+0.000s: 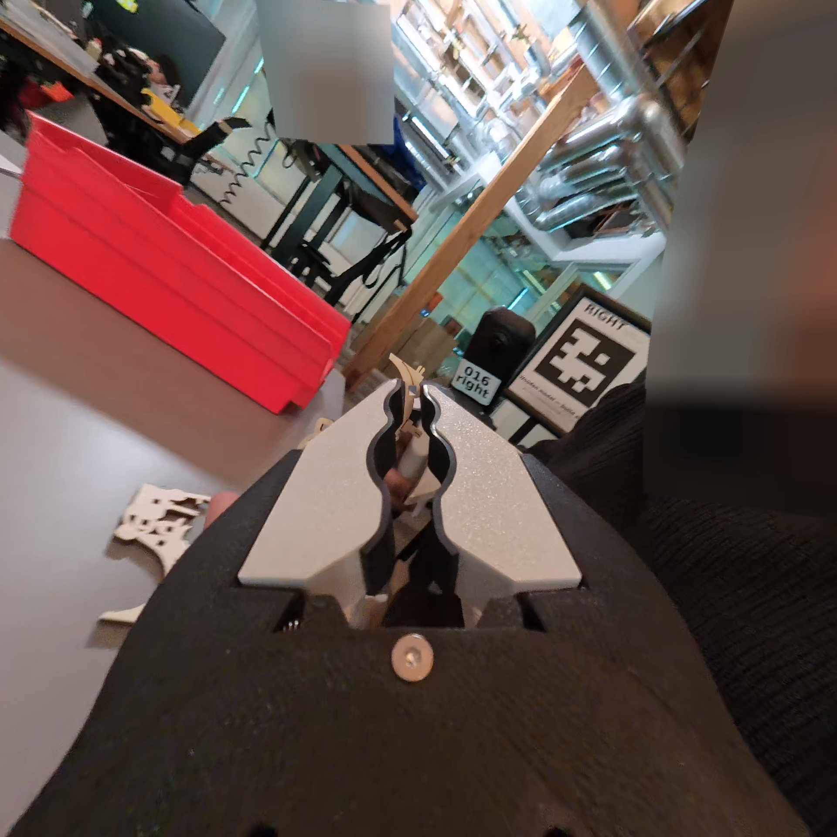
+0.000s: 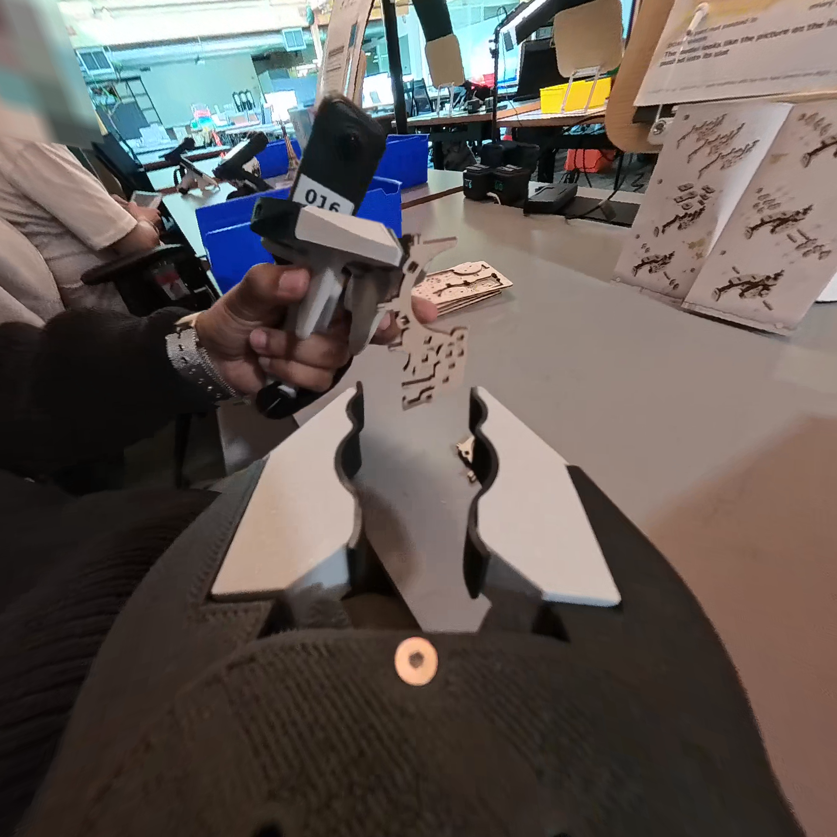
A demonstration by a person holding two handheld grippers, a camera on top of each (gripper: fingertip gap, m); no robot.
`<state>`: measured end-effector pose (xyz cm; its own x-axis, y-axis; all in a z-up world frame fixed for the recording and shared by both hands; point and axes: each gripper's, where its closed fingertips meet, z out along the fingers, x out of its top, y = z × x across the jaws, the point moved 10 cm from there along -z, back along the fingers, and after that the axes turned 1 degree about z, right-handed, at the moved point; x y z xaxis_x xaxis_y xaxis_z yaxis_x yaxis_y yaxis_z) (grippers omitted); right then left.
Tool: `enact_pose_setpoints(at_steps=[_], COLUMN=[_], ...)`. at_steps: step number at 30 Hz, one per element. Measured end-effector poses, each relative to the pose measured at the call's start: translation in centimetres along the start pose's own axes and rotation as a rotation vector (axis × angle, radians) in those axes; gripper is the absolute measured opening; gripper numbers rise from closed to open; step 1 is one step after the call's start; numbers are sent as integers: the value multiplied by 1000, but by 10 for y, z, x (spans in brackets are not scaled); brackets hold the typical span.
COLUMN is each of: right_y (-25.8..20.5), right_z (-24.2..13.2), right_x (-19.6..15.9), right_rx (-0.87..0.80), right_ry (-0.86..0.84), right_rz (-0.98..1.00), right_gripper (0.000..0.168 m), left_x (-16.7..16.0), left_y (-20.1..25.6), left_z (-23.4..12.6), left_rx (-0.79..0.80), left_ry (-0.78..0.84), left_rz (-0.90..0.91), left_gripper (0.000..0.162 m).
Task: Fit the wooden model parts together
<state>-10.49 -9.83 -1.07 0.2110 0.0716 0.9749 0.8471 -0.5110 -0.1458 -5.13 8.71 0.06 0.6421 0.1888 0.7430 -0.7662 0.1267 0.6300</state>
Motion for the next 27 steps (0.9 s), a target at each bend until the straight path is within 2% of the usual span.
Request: enact_pose_setpoints(at_steps=[2,4,12,21,26,27], right_y=[0,-1,-7,-2,1,3], right_z=[4,7,11,8,2,0], right_x=[1,3,7,3,3,3], right_rx=[-8,1,41,89,61,54], right_ry=[-2,2,32,22,31,32], right_rz=[-37,-73,-114,29,40,46], right_gripper=[57,59,48,42,42,42], left_x=[-7,-11,-20,-24,-23,-22], left_y=[2,4,5,1,-3,-4], left_z=[4,7,9,15,15,15], left_rx=[-37,-62,-125,-191,-190,-181], left_ry=[23,49,105,74,91,93], left_rz=[-34,-56,-121,-156,-171,-173], left_gripper=[4,4,4,4,5,10])
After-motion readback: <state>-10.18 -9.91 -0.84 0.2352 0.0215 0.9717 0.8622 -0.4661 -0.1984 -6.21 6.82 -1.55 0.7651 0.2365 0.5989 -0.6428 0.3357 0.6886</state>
